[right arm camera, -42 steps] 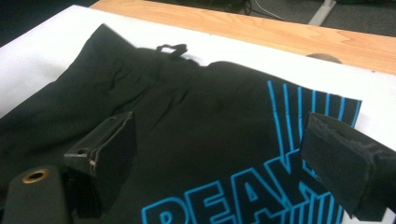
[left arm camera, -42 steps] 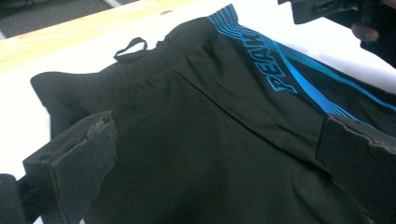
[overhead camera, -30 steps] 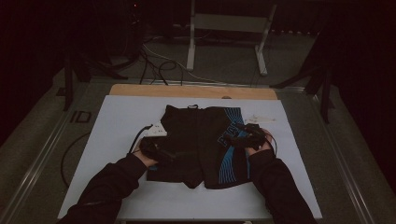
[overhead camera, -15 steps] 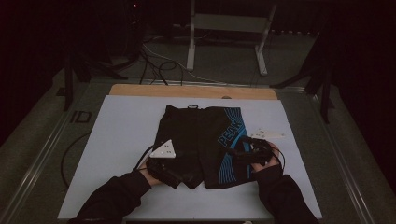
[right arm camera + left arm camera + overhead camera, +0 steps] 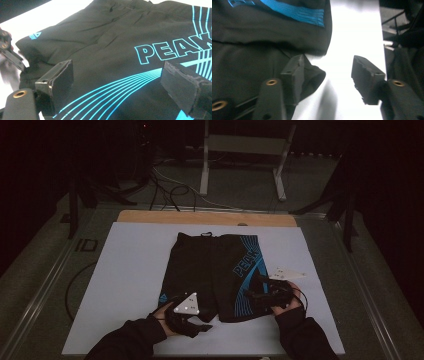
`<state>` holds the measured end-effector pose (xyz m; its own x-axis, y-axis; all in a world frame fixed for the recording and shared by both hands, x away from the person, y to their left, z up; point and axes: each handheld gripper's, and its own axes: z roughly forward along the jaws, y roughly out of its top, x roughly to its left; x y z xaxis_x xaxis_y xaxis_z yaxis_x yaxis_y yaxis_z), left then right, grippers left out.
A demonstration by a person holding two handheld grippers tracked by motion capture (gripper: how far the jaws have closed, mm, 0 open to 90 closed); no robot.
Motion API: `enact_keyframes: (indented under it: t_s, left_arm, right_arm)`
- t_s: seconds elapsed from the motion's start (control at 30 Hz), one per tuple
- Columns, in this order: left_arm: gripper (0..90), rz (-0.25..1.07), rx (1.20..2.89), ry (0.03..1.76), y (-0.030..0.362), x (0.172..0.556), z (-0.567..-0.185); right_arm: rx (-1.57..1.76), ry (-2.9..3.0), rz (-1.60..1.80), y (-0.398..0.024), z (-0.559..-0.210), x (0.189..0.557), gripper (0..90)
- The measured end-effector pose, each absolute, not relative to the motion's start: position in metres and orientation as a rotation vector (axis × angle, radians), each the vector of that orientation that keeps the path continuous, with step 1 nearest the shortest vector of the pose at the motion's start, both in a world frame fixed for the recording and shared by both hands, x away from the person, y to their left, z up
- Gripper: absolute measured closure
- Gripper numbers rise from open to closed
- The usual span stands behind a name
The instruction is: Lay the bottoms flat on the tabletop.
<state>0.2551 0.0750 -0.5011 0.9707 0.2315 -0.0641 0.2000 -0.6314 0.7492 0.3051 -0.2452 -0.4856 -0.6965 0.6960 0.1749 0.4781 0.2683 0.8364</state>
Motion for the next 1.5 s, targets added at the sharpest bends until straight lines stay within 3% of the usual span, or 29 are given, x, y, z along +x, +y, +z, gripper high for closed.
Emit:
enact_keyframes:
  t_s: [0.5, 0.63, 1.3, 1.47, 1.5]
  left_arm:
    - [81.1, 0.159, 2.396, 0.299, 0.060, 0.254, -0.513]
    - [86.4, 0.150, 2.384, 0.327, 0.056, 0.253, -0.510]
    - [83.8, 0.107, 2.376, 0.331, 0.045, 0.250, -0.514]
    - [77.4, 0.070, 2.361, 0.336, 0.044, 0.249, -0.515]
    - [70.3, 0.062, 2.360, 0.334, 0.043, 0.248, -0.515]
  right_arm:
    - [1.068, 2.315, 1.376, -0.244, -0.485, 0.304, 11.8]
    - [1.065, 2.316, 1.367, -0.244, -0.485, 0.304, 11.8]
    - [1.086, 2.306, 1.390, -0.248, -0.484, 0.304, 11.9]
    - [1.085, 2.306, 1.384, -0.248, -0.484, 0.304, 11.9]
    - [1.087, 2.306, 1.385, -0.247, -0.484, 0.305, 11.9]
